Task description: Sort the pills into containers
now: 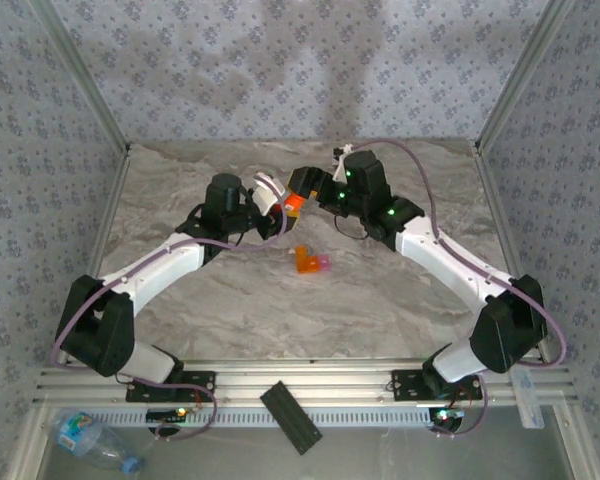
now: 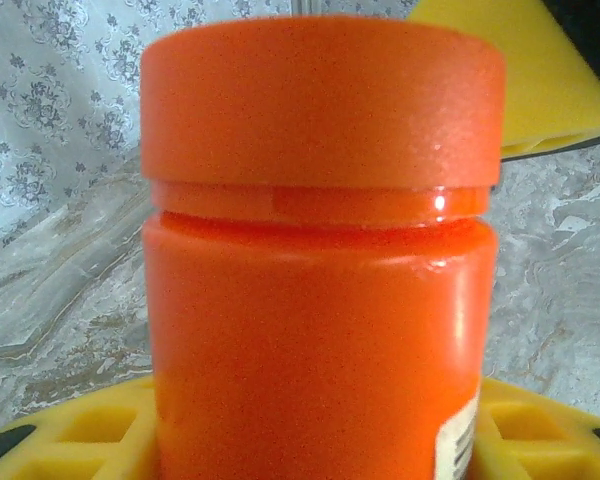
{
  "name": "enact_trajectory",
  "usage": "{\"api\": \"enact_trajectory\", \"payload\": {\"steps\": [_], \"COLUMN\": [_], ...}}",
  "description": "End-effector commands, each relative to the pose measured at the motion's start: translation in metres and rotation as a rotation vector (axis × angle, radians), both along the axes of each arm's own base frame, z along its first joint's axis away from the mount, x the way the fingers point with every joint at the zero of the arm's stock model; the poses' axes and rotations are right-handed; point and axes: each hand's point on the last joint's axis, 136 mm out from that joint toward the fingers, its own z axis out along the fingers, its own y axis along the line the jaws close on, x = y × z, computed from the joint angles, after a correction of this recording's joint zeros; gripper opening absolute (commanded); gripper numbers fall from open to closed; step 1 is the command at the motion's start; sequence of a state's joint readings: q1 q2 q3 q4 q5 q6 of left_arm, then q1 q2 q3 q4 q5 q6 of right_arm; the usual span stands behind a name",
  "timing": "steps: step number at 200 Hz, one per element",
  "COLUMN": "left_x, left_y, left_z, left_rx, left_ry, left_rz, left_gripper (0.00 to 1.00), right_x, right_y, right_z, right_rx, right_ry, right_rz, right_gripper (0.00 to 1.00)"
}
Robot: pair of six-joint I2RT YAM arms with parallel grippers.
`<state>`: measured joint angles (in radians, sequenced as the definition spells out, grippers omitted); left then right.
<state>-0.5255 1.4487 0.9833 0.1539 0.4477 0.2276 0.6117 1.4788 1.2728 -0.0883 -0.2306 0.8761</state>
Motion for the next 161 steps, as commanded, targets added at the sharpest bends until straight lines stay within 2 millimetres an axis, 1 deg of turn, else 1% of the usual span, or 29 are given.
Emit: {"api": "enact_trajectory", "payload": {"steps": [1, 38, 67, 84, 120, 153, 161], "left_x": [0.004, 0.004, 0.004, 0.004, 0.003, 0.003, 0.002], "left_y": [-0.008, -0.009, -0.01, -0.01, -0.009, -0.009, -0.009], "left_z": [0.025, 0.027, 0.027, 0.029, 0.031, 0.033, 0.032], "left_rx": [-0.034, -0.038, -0.04, -0.042, -0.042, -0.042, -0.042], "left_ry": [-0.076, -0.078, -0.079, -0.082, -0.088, -0.089, -0.089], "left_rz": [-0.02, -0.022, -0.025, -0.025, -0.026, -0.028, -0.03], "left_gripper": [0.0, 0.0, 0.0, 0.0, 0.0, 0.0, 0.0], "right_x": [0.005, 0.004, 0.0, -0.002, -0.003, -0.004, -0.005], "right_y": [0.005, 0.007, 0.012, 0.012, 0.003, -0.003, -0.003], "right_z": [0.009, 0.004, -0.001, -0.005, -0.013, -0.016, -0.017], "right_rx": [0.006, -0.001, -0.02, -0.041, -0.087, -0.108, -0.11], "right_ry": [-0.01, -0.003, -0.002, -0.001, -0.004, -0.008, -0.006], "right_rz": [-0.01, 0.004, 0.029, 0.031, 0.01, 0.0, 0.003], "right_gripper": [0.8, 0.68, 0.7, 0.66, 0.58, 0.58, 0.6]}}
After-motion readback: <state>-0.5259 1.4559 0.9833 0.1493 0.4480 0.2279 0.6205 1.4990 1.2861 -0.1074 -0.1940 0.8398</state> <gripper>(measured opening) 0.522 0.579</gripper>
